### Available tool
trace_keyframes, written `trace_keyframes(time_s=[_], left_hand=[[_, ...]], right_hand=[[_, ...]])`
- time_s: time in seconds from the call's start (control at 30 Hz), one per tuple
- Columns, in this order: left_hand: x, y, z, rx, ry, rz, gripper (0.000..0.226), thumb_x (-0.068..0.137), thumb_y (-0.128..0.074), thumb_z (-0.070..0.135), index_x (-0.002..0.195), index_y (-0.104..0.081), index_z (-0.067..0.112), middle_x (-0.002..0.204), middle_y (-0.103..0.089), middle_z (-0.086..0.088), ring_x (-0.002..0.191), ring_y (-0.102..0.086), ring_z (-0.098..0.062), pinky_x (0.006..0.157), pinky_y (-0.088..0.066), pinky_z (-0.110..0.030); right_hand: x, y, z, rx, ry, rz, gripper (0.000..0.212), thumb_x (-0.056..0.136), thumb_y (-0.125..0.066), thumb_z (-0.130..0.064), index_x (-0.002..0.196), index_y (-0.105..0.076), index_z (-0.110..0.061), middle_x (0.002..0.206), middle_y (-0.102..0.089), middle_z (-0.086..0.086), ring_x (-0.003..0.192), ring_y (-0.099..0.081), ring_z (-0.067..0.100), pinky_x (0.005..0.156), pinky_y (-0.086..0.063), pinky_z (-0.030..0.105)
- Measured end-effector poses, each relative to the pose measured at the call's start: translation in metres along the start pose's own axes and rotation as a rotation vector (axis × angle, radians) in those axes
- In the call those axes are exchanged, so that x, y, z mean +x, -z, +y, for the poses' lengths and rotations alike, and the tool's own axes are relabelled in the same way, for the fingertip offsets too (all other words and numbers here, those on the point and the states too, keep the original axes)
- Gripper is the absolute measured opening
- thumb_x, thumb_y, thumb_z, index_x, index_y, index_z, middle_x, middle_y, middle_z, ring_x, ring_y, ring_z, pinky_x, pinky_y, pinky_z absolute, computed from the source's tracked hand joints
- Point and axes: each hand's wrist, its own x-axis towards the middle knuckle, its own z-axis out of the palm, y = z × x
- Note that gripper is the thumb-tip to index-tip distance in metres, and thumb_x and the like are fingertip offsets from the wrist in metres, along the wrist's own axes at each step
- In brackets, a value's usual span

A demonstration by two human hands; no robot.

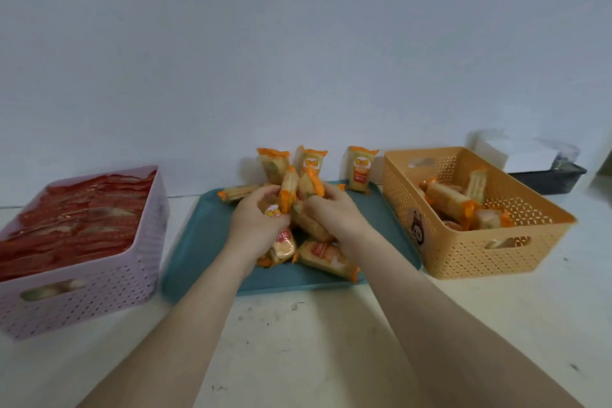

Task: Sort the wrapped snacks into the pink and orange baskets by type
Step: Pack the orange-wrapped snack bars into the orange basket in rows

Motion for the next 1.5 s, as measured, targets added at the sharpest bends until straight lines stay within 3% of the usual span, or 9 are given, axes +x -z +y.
trace_keyframes(time_s=[0.37,0.57,0.7,0.87,1.0,1.1,1.17,1.37,1.5], left_hand=[[-0.007,-0.030,0.087,-0.261,-0.246,-0.040,0.062,0.071,-0.050,-0.019,0.120,-0.056,0.018,0.115,-0.069,0.000,0.104,-0.065,-0.014,0.080,-0.052,-0.024],[-0.013,-0.075,0.165,-0.466,-0.351,-0.122,0.056,0.071,-0.047,-0.015,0.106,-0.059,0.027,0.100,-0.073,-0.002,0.090,-0.069,-0.020,0.079,-0.057,-0.039],[-0.019,-0.124,0.197,-0.624,-0.298,-0.324,0.049,0.069,-0.050,-0.006,0.108,-0.059,0.023,0.110,-0.068,-0.009,0.098,-0.065,-0.025,0.082,-0.055,-0.037],[-0.023,-0.166,0.156,-0.330,-0.013,-0.451,0.038,0.065,-0.060,0.013,0.102,-0.062,0.022,0.097,-0.065,-0.001,0.100,-0.060,-0.023,0.084,-0.049,-0.034],[-0.024,-0.161,0.127,0.089,-0.024,-0.297,0.056,0.086,-0.057,0.024,0.139,-0.043,0.014,0.129,-0.054,-0.002,0.119,-0.052,-0.023,0.098,-0.045,-0.037],[-0.036,-0.159,0.120,0.370,0.040,-0.488,0.063,0.089,-0.051,0.023,0.145,-0.024,0.016,0.117,-0.060,-0.007,0.094,-0.065,-0.024,0.071,-0.055,-0.035],[-0.047,-0.161,0.120,0.466,-0.029,-0.464,0.049,0.095,-0.041,0.018,0.142,-0.027,0.017,0.115,-0.060,-0.010,0.082,-0.067,-0.024,0.068,-0.056,-0.036],[-0.069,-0.136,0.134,0.511,-0.329,-0.236,0.052,0.098,-0.037,0.013,0.149,-0.026,0.021,0.138,-0.053,-0.007,0.120,-0.053,-0.028,0.094,-0.045,-0.039],[-0.081,-0.084,0.138,0.486,-0.419,-0.130,0.055,0.097,-0.038,0.017,0.150,-0.026,0.025,0.106,-0.067,-0.006,0.088,-0.063,-0.025,0.077,-0.051,-0.039]], right_hand=[[-0.014,0.017,-0.043,0.332,0.197,0.174,0.028,0.079,-0.053,-0.014,0.102,-0.061,-0.027,0.085,-0.067,0.002,0.078,-0.065,0.018,0.068,-0.053,0.038],[-0.032,0.091,-0.096,0.151,0.440,0.403,0.035,0.077,-0.055,-0.023,0.110,-0.049,-0.034,0.083,-0.066,-0.006,0.081,-0.067,0.015,0.080,-0.056,0.045],[-0.048,0.152,-0.095,-0.057,0.524,0.549,0.035,0.087,-0.049,-0.023,0.120,-0.040,-0.030,0.084,-0.064,-0.009,0.076,-0.065,0.005,0.072,-0.054,0.024],[-0.047,0.198,-0.044,-0.706,0.118,0.335,0.034,0.089,-0.047,-0.039,0.105,-0.060,-0.013,0.089,-0.067,-0.001,0.087,-0.064,0.021,0.081,-0.051,0.039],[-0.061,0.219,-0.036,-0.767,0.160,0.489,0.040,0.087,-0.047,-0.043,0.110,-0.064,-0.016,0.097,-0.068,0.002,0.093,-0.062,0.025,0.076,-0.050,0.034],[-0.062,0.231,-0.036,-0.872,0.036,0.513,0.042,0.092,-0.041,-0.035,0.130,-0.051,-0.019,0.120,-0.064,0.010,0.109,-0.057,0.034,0.090,-0.048,0.045],[-0.067,0.233,-0.031,-0.849,-0.078,0.400,0.052,0.091,-0.041,-0.021,0.143,-0.036,-0.021,0.124,-0.061,0.011,0.103,-0.057,0.033,0.087,-0.049,0.042],[-0.094,0.227,-0.038,-0.792,0.017,0.493,0.055,0.085,-0.045,-0.011,0.138,-0.040,-0.020,0.123,-0.055,0.015,0.099,-0.057,0.034,0.073,-0.045,0.037],[-0.116,0.205,-0.067,-0.839,0.132,0.459,0.059,0.085,-0.048,-0.017,0.142,-0.036,-0.026,0.120,-0.045,0.015,0.104,-0.054,0.038,0.079,-0.043,0.039]])
